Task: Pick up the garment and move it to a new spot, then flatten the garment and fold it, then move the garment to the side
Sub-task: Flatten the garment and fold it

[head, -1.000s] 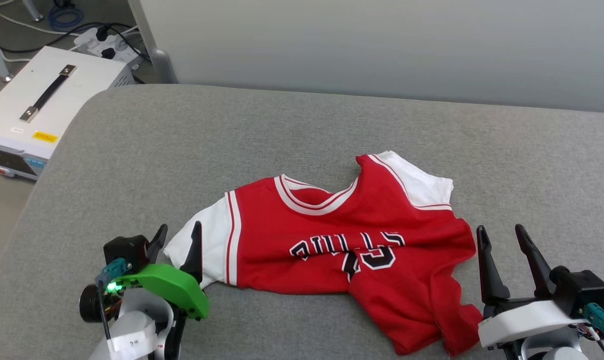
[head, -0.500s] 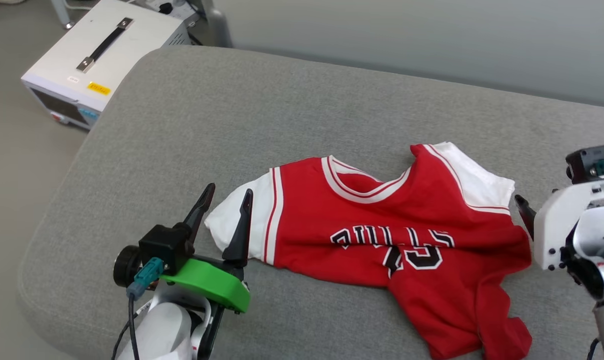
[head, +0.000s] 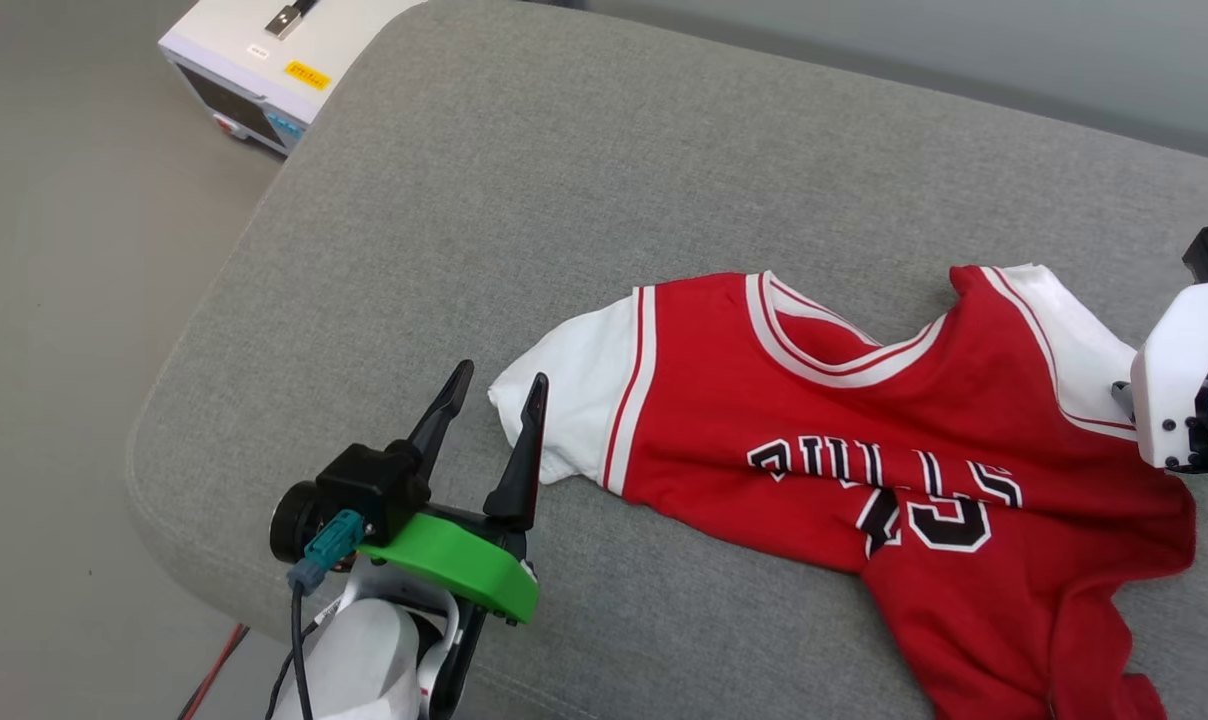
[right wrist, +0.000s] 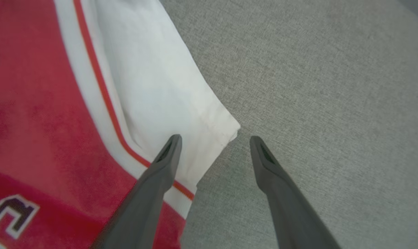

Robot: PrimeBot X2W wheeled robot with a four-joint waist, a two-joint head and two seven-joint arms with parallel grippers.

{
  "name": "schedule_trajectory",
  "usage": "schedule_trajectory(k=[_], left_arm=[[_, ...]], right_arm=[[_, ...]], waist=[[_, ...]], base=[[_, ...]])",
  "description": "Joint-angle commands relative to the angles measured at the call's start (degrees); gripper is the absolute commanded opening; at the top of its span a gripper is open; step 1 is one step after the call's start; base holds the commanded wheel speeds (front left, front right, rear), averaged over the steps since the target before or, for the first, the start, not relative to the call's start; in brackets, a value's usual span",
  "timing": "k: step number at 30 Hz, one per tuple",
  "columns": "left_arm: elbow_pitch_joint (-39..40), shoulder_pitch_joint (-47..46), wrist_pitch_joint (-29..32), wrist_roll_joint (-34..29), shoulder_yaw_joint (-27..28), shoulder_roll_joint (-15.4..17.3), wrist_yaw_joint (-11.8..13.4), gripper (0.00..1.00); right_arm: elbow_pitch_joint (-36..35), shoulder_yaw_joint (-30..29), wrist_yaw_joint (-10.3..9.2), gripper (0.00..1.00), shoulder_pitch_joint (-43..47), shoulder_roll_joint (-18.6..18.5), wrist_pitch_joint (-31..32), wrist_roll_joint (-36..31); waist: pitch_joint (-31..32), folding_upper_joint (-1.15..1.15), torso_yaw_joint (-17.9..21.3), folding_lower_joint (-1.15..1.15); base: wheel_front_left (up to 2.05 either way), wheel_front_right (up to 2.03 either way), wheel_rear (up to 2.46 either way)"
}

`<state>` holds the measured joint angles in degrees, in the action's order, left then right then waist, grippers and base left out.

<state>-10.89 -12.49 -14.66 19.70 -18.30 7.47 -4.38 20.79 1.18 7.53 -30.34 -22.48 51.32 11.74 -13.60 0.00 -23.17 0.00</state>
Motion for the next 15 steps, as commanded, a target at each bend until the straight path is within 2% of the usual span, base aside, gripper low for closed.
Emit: schedule_trajectory(k=[1, 6, 7, 8, 9, 15], left_arm=[[-0.2, -1.0, -0.3, -0.6, 0.3, -0.6, -0.5, 1.00], [-0.8, -0.8, -0.3, -1.6, 1.8, -1.6, -1.3, 1.00], [-0.9, -0.8, -0.3, -1.7, 2.0, -1.6, -1.4, 1.00], [-1.0, -0.8, -0.3, -1.9, 2.4, -1.7, -1.5, 1.00], [-1.2, -0.7, -0.3, -2.0, 2.6, -1.7, -1.5, 1.00], [-2.1, -0.3, -0.3, -2.9, 3.4, -1.6, -1.9, 1.00]], right_arm=[[1.3, -0.1, -0.04, 1.00, -1.2, -0.2, -0.9, -0.7], [7.5, 0.8, -0.04, 1.00, -0.9, -0.2, -0.7, -1.0], [7.9, 0.8, -0.04, 0.63, -0.8, -0.1, -0.7, -0.8], [8.4, 1.0, -0.04, 0.43, -0.6, -0.1, -0.9, -0.5], [8.6, 1.0, -0.04, 0.00, -0.5, -0.1, -1.3, -0.4], [10.0, -0.6, -0.04, 0.00, 0.3, -0.3, -5.2, 0.7]], waist=[[-2.0, 0.00, -2.1, 0.00], [-2.2, 0.00, -2.3, 0.00], [-2.1, 0.00, -2.2, 0.00], [-1.8, 0.00, -1.8, 0.00], [-1.7, 0.00, -1.6, 0.00], [1.0, 0.00, 0.6, 0.00]], base=[[0.00, 0.00, 0.00], [0.00, 0.00, 0.00], [0.00, 0.00, 0.00], [0.00, 0.00, 0.00], [0.00, 0.00, 0.00], [0.00, 0.00, 0.00]])
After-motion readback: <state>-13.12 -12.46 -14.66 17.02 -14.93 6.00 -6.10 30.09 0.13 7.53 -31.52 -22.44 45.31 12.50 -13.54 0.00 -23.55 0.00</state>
